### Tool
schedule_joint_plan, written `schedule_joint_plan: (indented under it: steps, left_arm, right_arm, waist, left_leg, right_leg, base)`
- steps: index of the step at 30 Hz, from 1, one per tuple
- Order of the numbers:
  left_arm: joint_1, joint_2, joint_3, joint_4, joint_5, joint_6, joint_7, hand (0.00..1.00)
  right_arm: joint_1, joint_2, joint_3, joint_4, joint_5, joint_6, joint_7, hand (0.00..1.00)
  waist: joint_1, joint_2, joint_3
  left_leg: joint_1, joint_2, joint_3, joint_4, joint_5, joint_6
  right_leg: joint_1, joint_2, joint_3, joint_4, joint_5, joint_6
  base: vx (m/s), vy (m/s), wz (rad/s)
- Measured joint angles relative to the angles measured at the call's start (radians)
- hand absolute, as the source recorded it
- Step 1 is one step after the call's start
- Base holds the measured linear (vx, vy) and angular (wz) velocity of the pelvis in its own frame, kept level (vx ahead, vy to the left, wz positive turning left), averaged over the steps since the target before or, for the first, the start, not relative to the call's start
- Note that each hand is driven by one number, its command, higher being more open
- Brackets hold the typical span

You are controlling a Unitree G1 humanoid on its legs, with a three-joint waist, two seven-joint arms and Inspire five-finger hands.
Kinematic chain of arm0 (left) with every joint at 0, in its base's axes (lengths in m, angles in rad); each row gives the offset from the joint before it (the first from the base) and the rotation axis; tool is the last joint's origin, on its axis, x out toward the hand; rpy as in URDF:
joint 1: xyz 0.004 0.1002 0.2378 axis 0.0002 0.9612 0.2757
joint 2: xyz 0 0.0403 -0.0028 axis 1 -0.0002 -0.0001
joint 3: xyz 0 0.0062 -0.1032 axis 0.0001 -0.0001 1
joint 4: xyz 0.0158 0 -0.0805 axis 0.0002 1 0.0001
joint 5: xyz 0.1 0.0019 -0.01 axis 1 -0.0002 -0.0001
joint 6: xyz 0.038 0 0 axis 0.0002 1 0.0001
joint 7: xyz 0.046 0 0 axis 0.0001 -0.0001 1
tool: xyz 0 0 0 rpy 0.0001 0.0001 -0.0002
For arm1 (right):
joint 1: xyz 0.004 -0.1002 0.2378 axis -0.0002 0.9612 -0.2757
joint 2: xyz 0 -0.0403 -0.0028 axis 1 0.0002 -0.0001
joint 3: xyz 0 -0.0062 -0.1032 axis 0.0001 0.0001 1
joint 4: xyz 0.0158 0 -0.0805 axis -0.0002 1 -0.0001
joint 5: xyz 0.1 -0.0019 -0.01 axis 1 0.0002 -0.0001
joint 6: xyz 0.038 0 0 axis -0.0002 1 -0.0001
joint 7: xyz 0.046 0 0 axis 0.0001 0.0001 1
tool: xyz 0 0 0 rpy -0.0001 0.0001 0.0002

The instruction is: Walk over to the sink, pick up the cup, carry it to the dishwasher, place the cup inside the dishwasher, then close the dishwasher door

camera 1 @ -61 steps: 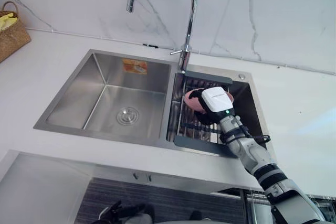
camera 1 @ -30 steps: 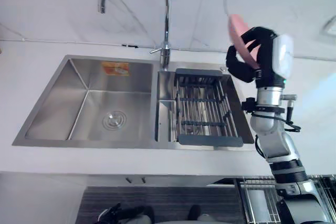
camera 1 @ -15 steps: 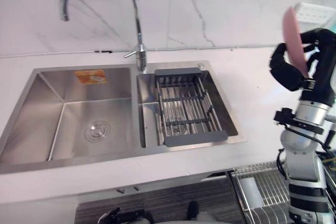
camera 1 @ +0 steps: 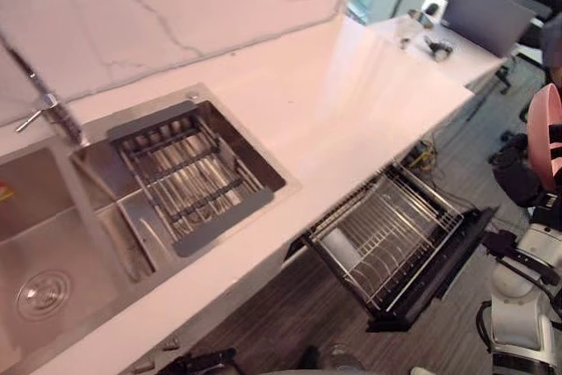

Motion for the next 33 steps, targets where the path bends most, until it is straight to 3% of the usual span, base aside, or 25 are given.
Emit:
schedule_joint_plan:
  steps: [2,6,14,20,33]
  left_arm:
    - [-0.001,-0.009,0.0,-0.002,-0.037,0.0,0.012,1.0]
    - [0.0,-0.032,0.0,-0.011,-0.051,0.003,0.03,1.0]
    - [0.002,-0.062,0.0,-0.049,-0.048,0.004,0.013,1.0]
    - [0.007,-0.081,-0.008,-0.073,-0.044,0.004,-0.019,1.0]
    - [-0.035,-0.085,-0.068,-0.091,-0.058,-0.03,-0.066,1.0]
  right_arm:
    - [0.021,0.002,0.038,0.027,-0.028,0.0,0.011,0.0]
    - [0.061,0.002,0.058,0.067,-0.039,-0.003,0.037,0.0]
    - [0.093,0.013,0.104,0.175,-0.083,-0.036,0.119,0.0]
    - [0.032,0.004,0.185,0.309,-0.109,-0.032,0.163,0.0]
    - [-0.252,-0.152,0.229,0.603,-0.106,0.142,0.081,0.0]
  waist:
    - [-0.004,0.011,0.005]
    - [-0.006,0.049,0.023]
    - [-0.012,0.099,0.072]
    - [-0.003,0.159,0.11]
    - [0.027,0.256,0.238]
  left_leg:
    - [-0.01,0.031,0.004,0.033,-0.002,-0.01]
    - [-0.014,0.056,0.005,0.03,0.026,-0.024]
    - [-0.006,0.021,-0.045,-0.031,0.077,-0.01]
    - [-0.01,-0.017,-0.091,-0.062,0.094,0.011]
    - [-0.102,-0.06,-0.196,-0.064,0.133,0.047]
  right_leg:
    - [0.014,0.033,-0.002,-0.056,0.043,-0.006]
    - [0.017,0.064,0.002,-0.078,0.059,-0.027]
    - [0.04,0.055,-0.044,-0.09,0.07,-0.033]
    - [0.05,0.031,-0.088,-0.08,0.072,-0.023]
    - [-0.01,0.003,-0.127,-0.026,0.067,-0.015]
  base:
    - [-0.1,-0.147,-0.28]
    - [-0.11,-0.105,-0.06]
    - [-0.06,0.044,0.19]
    - [-0.02,0.1,0.24]
    - [-0.01,0.062,0.22]
